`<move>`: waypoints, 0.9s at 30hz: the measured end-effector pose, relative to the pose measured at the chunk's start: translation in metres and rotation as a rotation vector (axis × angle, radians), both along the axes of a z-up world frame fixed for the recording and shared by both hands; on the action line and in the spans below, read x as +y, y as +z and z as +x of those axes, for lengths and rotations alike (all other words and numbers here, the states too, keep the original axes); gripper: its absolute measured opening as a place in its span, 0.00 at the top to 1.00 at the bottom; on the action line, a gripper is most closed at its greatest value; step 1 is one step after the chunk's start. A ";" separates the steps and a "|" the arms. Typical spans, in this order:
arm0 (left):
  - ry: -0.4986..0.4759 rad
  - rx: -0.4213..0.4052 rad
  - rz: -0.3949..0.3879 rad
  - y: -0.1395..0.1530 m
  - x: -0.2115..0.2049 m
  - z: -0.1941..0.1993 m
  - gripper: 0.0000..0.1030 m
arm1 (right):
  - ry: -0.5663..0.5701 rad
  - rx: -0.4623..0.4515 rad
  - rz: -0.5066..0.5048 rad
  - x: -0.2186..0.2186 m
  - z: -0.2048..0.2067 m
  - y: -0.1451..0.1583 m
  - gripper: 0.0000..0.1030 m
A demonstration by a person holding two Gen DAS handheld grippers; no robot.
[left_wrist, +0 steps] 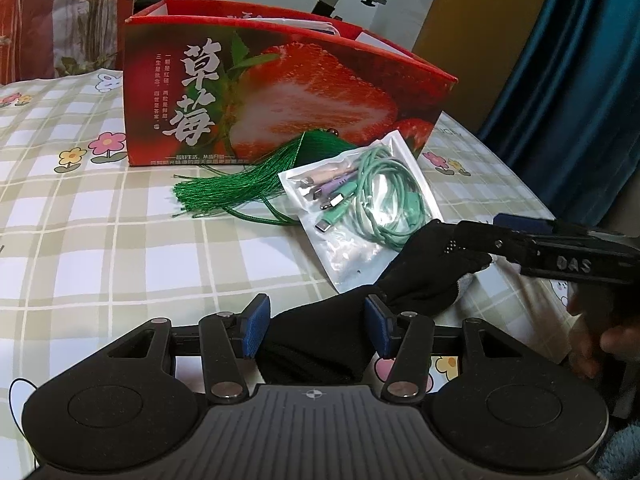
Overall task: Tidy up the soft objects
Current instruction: 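Close the right tool on the glove fingers while the left tool grasps the glove cuff, then lift the glove with both tools and carry it over the red box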
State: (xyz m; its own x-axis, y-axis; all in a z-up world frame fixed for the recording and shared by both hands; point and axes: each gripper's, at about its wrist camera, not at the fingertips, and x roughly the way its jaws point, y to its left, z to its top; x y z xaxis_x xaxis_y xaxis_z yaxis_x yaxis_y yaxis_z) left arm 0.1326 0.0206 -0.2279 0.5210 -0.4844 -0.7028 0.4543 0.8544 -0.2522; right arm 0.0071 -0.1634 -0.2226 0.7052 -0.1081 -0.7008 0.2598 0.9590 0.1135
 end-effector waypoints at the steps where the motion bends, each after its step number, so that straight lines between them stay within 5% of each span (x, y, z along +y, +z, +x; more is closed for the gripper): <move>1: 0.004 0.000 0.000 0.000 -0.001 0.000 0.46 | 0.031 -0.004 -0.006 0.004 0.001 0.001 0.24; 11: 0.050 0.002 -0.028 -0.002 0.006 0.003 0.45 | 0.200 0.040 0.007 0.027 0.011 -0.008 0.57; 18: 0.037 -0.039 -0.122 0.015 0.018 -0.002 0.48 | 0.188 0.057 0.046 0.024 0.012 -0.018 0.58; 27: -0.033 -0.014 -0.036 0.009 0.008 -0.008 0.48 | 0.177 0.054 0.064 0.022 0.014 -0.020 0.58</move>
State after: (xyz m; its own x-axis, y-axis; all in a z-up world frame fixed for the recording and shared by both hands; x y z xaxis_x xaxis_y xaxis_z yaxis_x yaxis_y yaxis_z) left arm 0.1242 0.0282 -0.2192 0.5139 -0.5266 -0.6772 0.4856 0.8293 -0.2764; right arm 0.0213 -0.1413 -0.2430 0.6701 0.0605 -0.7398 0.0950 0.9815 0.1663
